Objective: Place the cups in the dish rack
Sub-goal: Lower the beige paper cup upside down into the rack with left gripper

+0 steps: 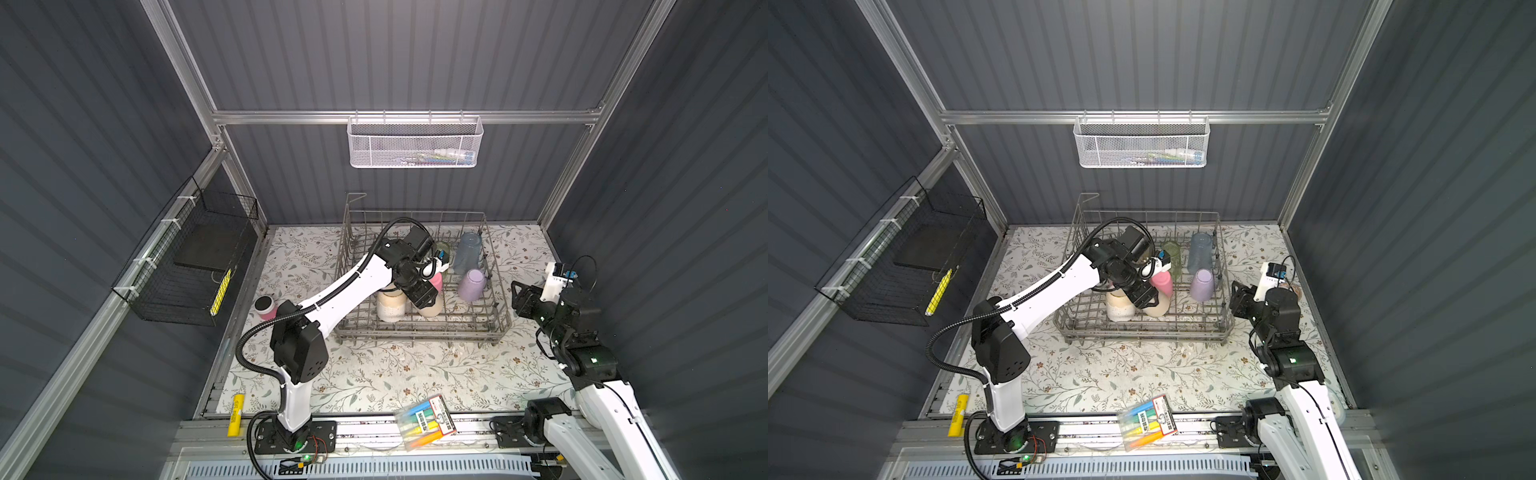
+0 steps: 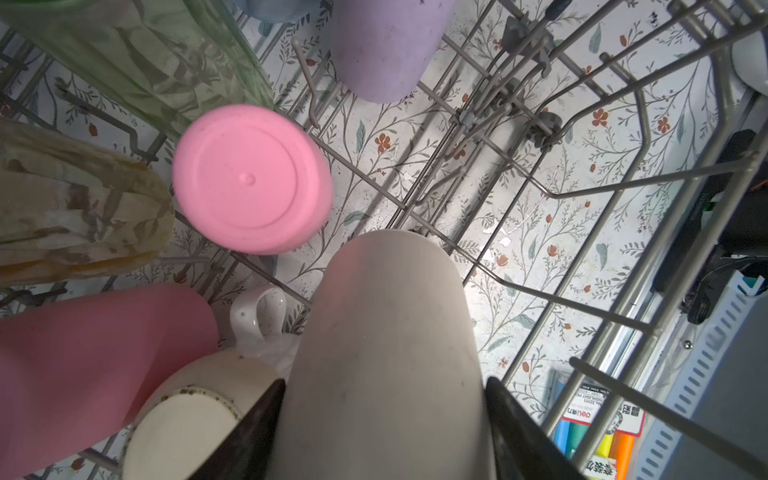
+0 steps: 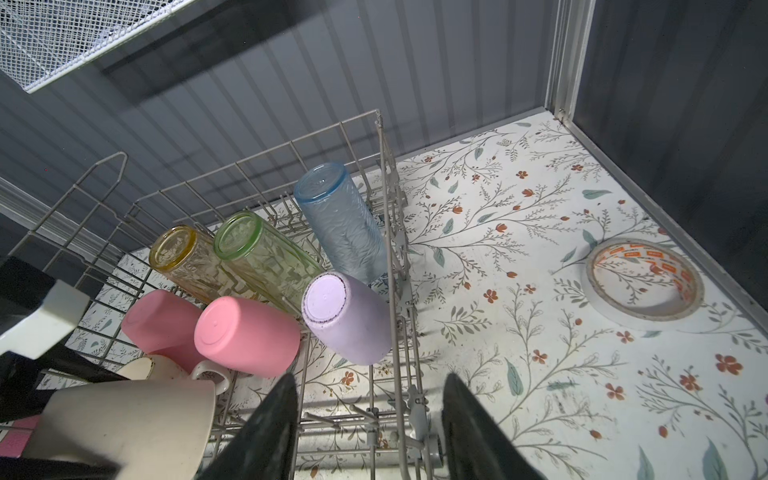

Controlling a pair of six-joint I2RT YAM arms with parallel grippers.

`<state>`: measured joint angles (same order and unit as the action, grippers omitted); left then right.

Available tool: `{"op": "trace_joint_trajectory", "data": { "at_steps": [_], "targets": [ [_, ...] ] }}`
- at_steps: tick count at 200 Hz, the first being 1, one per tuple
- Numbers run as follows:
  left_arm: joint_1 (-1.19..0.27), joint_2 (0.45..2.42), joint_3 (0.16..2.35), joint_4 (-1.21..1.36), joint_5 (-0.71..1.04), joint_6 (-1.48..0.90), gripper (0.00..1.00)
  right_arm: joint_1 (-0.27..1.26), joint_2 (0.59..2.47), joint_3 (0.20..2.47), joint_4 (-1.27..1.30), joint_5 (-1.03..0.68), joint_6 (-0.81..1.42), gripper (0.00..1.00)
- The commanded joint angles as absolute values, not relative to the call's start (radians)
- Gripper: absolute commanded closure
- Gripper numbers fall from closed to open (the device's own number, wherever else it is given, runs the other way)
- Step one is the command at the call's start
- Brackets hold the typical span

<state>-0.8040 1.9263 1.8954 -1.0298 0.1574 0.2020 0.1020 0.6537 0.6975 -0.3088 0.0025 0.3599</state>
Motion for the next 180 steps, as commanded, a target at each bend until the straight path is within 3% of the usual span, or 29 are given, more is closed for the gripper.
{"op": "trace_joint_trajectory", "data": {
  "at_steps": [1, 83, 180],
  "targets": [
    [-0.814, 1.940, 1.946, -1.060, 0.149, 0.224, 0.69, 0.094, 0.643, 0.686, -0.308, -0.012, 0.371, 0.44],
    [-0.833, 2.018, 2.010, -1.092, 0.135, 0.238, 0.69, 0.082, 0.643, 0.677, -0.306, -0.027, 0.371, 0.43],
    [-0.871, 2.147, 2.109, -1.177, -0.018, 0.238, 0.66, 0.071, 0.648, 0.669, -0.301, -0.043, 0.374, 0.43]
  ]
}}
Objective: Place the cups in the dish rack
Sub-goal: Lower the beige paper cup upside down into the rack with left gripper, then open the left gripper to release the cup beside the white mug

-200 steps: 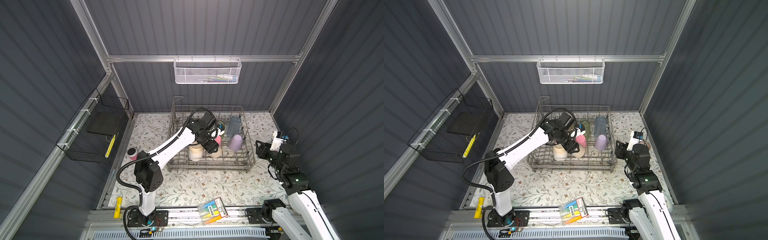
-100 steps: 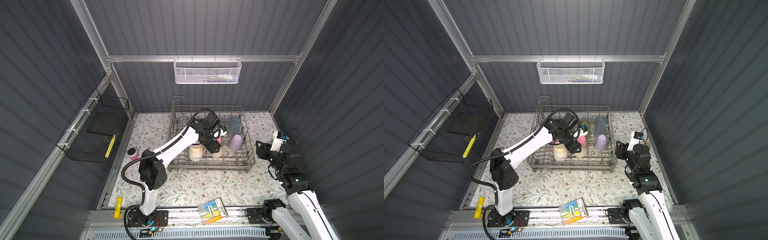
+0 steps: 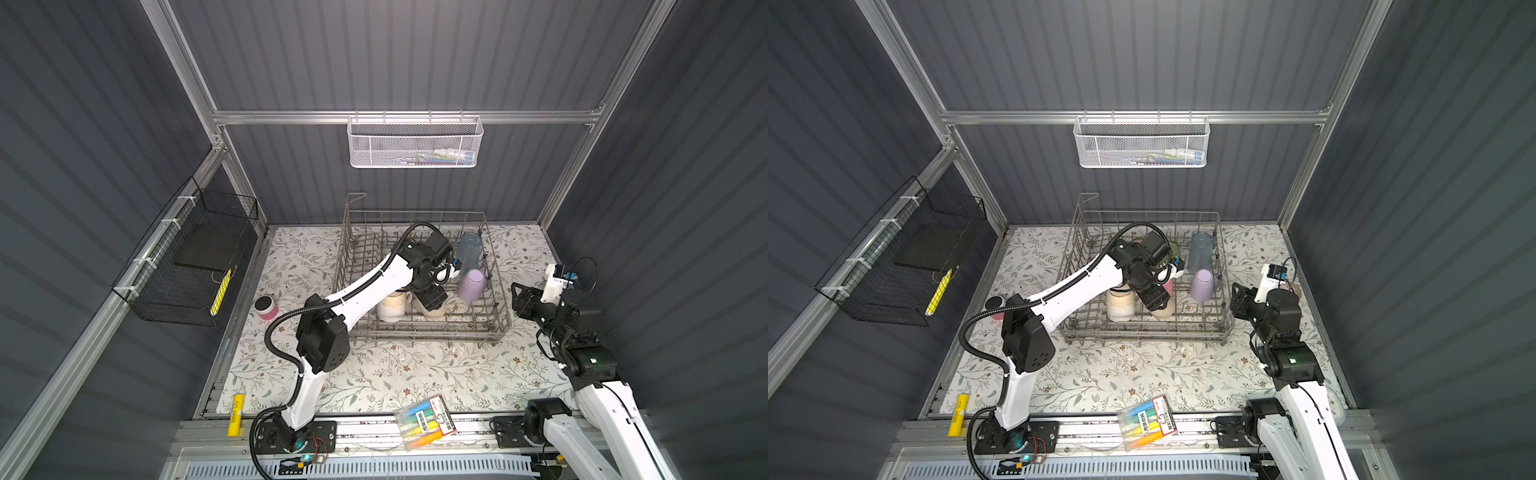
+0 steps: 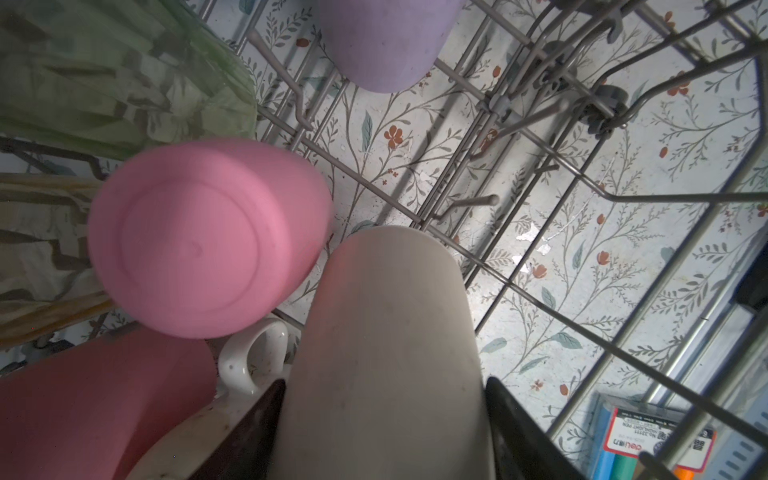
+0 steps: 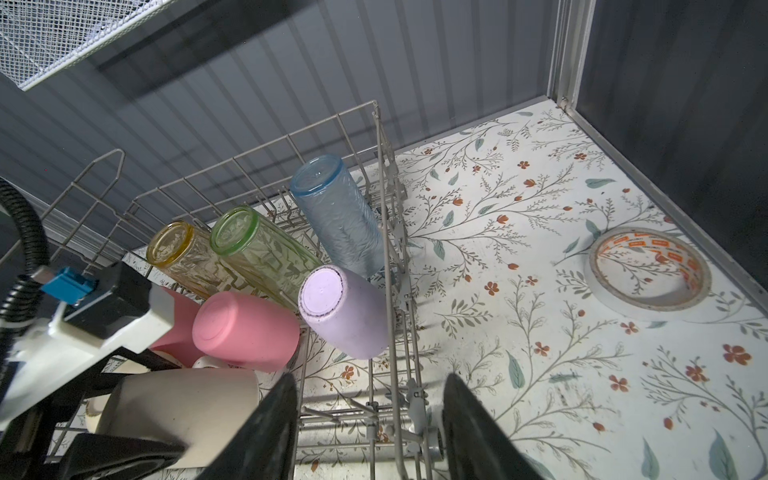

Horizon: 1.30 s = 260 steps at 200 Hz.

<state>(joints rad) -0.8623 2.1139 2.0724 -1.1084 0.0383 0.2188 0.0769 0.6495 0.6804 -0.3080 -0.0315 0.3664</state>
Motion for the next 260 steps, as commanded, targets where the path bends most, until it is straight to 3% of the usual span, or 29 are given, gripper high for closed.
{"op": "trace_joint_trajectory", "data": {
  "at_steps": [1, 116, 182, 260],
  "targets": [
    [-0.871, 2.147, 2.110, -1.177, -0.019, 0.238, 0.66, 0.072, 0.648, 0.669, -0.301, -0.043, 0.374, 0.43],
    [-0.903, 2.232, 2.166, -1.235, -0.123, 0.229, 0.59, 0.063, 0.654, 0.663, -0.299, -0.060, 0.379, 0.42],
    [-0.905, 2.224, 2.112, -1.234, -0.126, 0.218, 0.39, 0.060, 0.658, 0.663, -0.295, -0.064, 0.380, 0.42],
    [-0.908, 2.205, 2.092, -1.239, -0.109, 0.209, 0.24, 0.057, 0.662, 0.664, -0.297, -0.069, 0.382, 0.41]
  ]
}}
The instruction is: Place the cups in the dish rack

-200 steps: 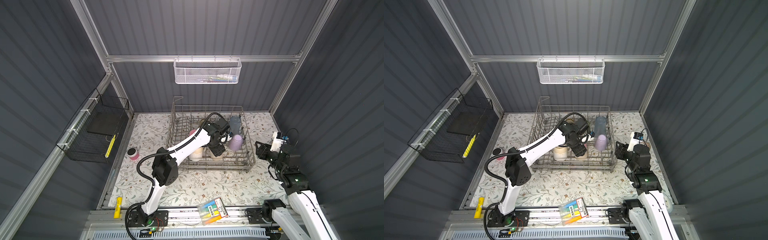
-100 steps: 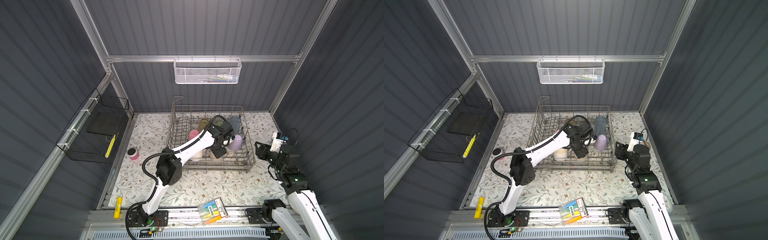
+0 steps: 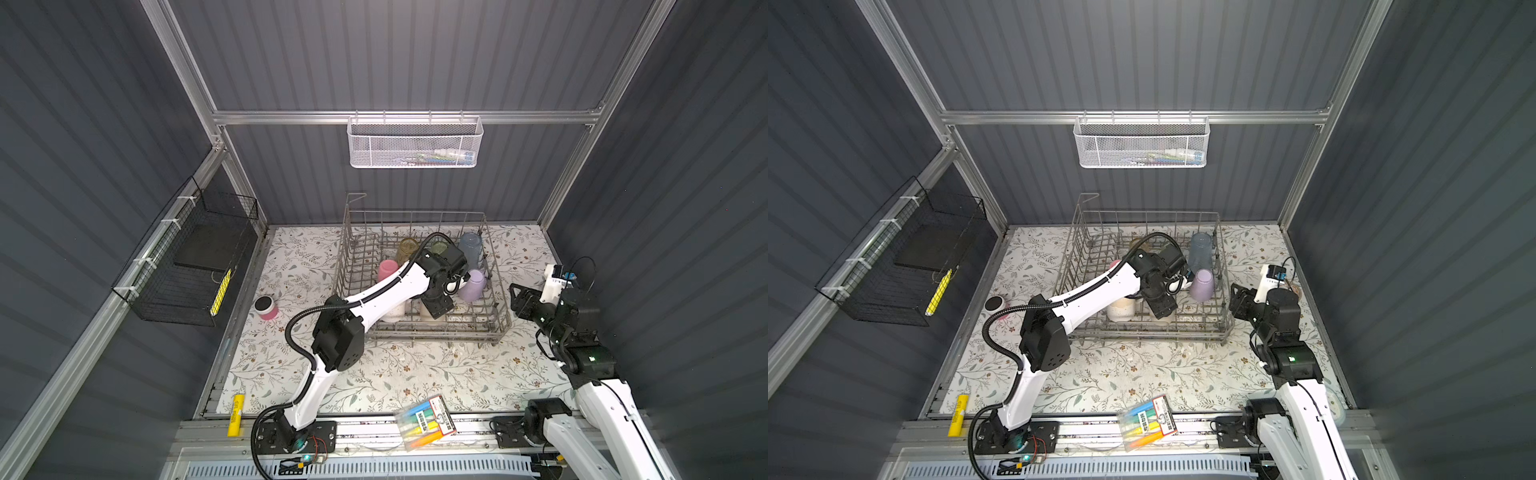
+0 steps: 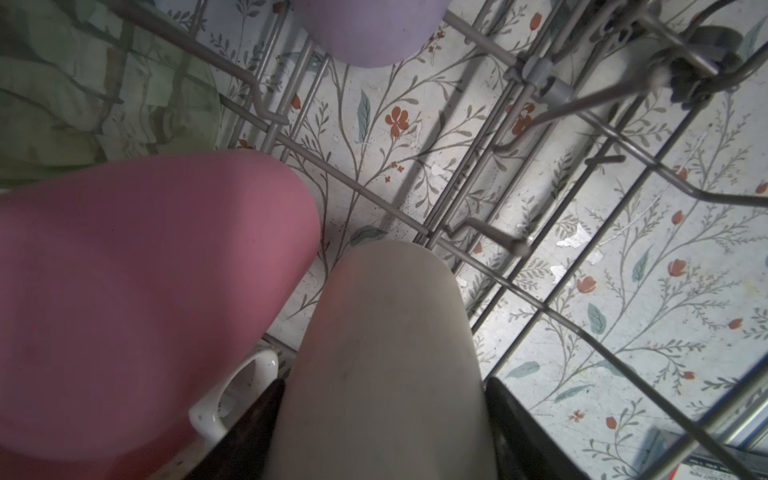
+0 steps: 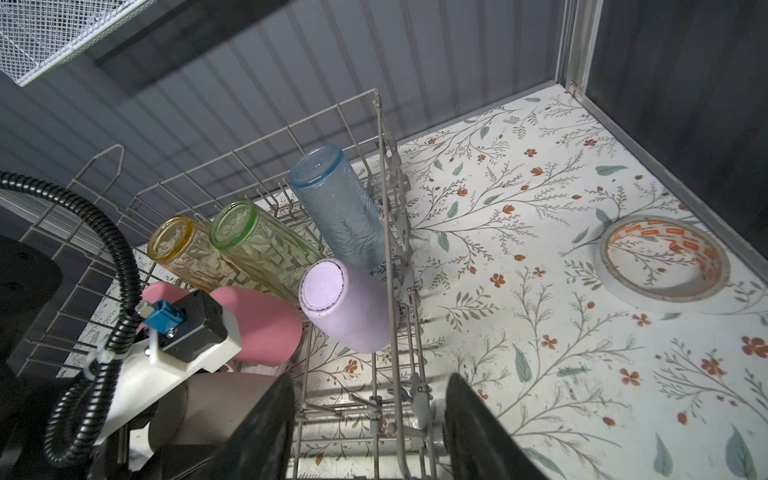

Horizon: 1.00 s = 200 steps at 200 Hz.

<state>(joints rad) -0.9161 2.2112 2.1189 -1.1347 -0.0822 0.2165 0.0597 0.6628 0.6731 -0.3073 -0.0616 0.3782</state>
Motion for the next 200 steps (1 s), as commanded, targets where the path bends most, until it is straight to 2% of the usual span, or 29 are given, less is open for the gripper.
{"op": "trace_joint_trajectory", "data": {
  "at_steps": [1, 41, 83, 145, 200],
  "targets": [
    [-0.909, 2.205, 2.092, -1.239, -0.110, 0.209, 0.24, 0.057, 0.662, 0.664, -0.297, -0.069, 0.382, 0.41],
    [-0.910, 2.181, 2.086, -1.242, -0.123, 0.195, 0.18, 0.055, 0.655, 0.664, -0.298, -0.068, 0.385, 0.41],
    [-0.913, 2.122, 2.076, -1.207, -0.089, 0.191, 0.00, 0.055, 0.656, 0.664, -0.299, -0.070, 0.385, 0.40],
    [-0.914, 1.998, 2.054, -1.122, -0.099, 0.183, 0.00, 0.054, 0.650, 0.662, -0.301, -0.069, 0.385, 0.38],
    [-0.914, 1.813, 1.958, -0.979, -0.234, 0.168, 0.00, 0.053, 0.633, 0.665, -0.300, -0.060, 0.385, 0.36]
  ]
}}
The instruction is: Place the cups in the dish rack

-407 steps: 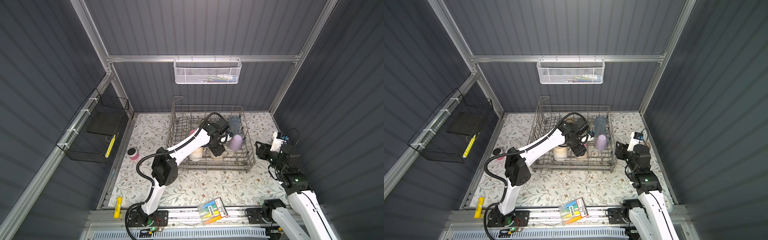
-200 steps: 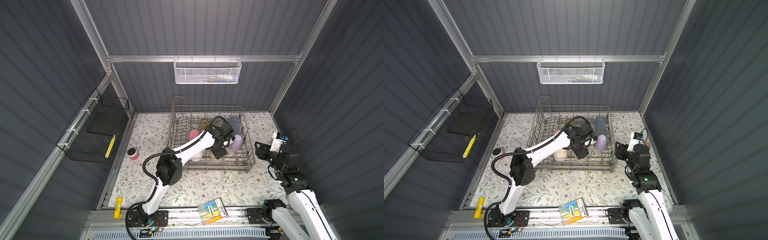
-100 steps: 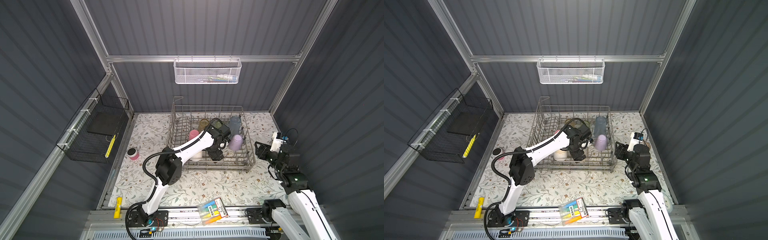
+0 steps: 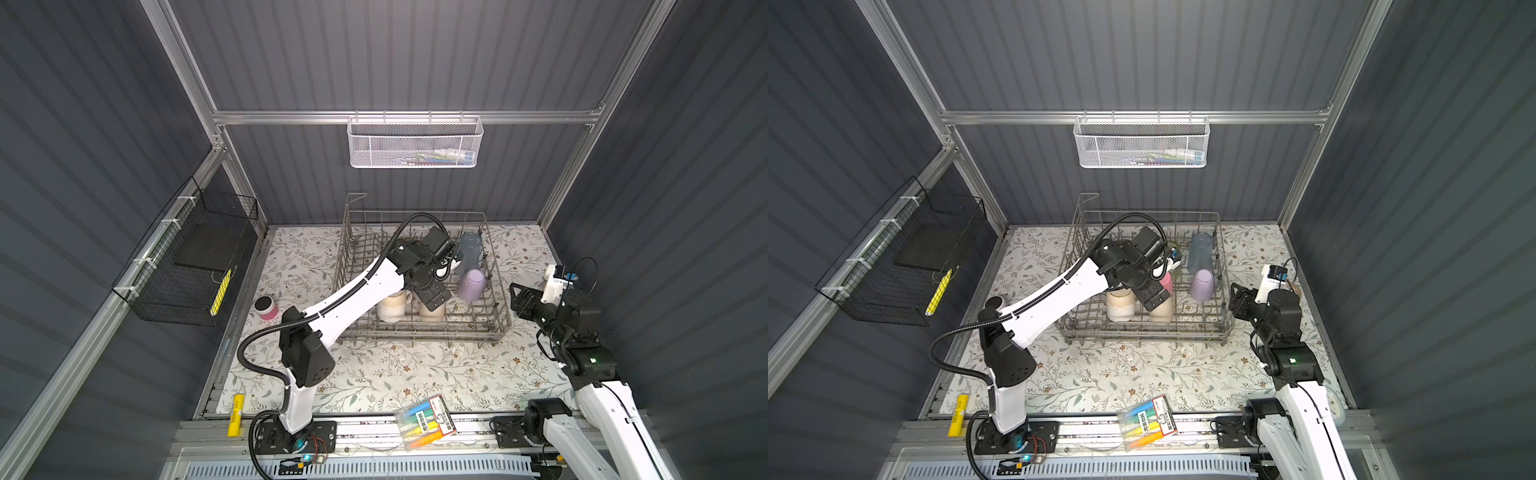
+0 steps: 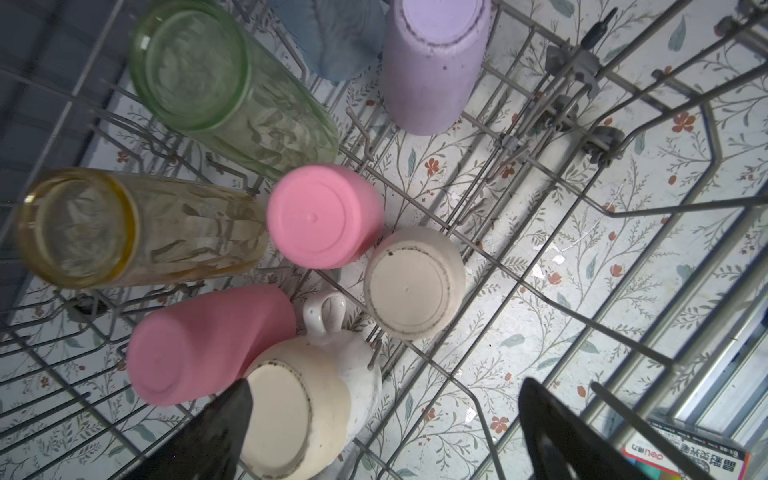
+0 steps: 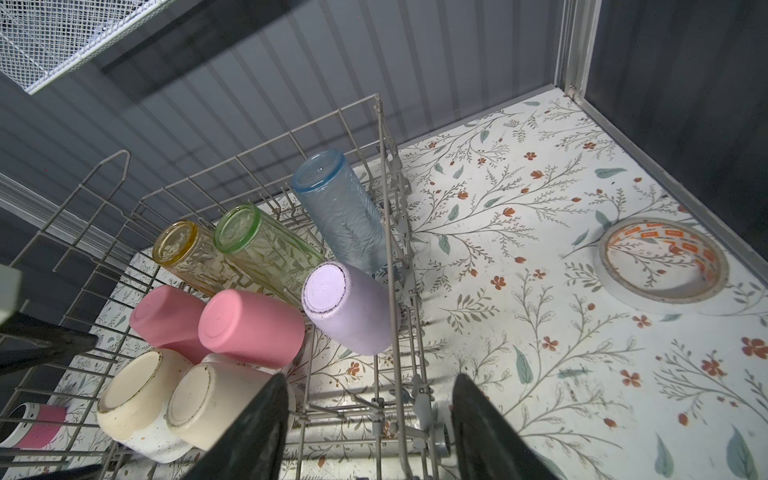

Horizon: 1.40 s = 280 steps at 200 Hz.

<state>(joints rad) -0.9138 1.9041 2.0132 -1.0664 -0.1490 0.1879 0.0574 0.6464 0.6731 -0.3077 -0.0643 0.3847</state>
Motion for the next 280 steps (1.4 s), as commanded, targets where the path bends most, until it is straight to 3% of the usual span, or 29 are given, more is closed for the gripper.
{"op": "trace_joint_trajectory", "data": {
  "at_steps": [1, 63, 134, 183, 244, 280],
  "targets": [
    [-0.913, 1.808, 1.955, -0.977, -0.239, 0.168, 0.00, 0.052, 0.633, 0.666, -0.300, -0.059, 0.385, 0.36],
    [-0.878, 1.475, 1.646, -0.649, -0.554, 0.119, 0.00, 0.050, 0.632, 0.674, -0.273, -0.013, 0.380, 0.35],
    [-0.570, 1.001, 1.129, -0.207, -0.637, 0.050, 0.00, 0.046, 0.695, 0.666, -0.161, 0.040, 0.392, 0.34],
    [-0.434, 0.933, 0.900, 0.016, -0.703, 0.038, 0.00, 0.040, 0.747, 0.667, -0.088, 0.151, 0.327, 0.33],
    [-0.096, 0.995, 0.674, 0.192, -0.428, -0.129, 0.00, 0.037, 0.788, 0.645, -0.003, 0.225, 0.309, 0.29],
    [-0.062, 1.049, 0.551, 0.352, -0.395, -0.105, 0.00, 0.035, 0.810, 0.623, 0.014, 0.253, 0.292, 0.27]
  ]
}}
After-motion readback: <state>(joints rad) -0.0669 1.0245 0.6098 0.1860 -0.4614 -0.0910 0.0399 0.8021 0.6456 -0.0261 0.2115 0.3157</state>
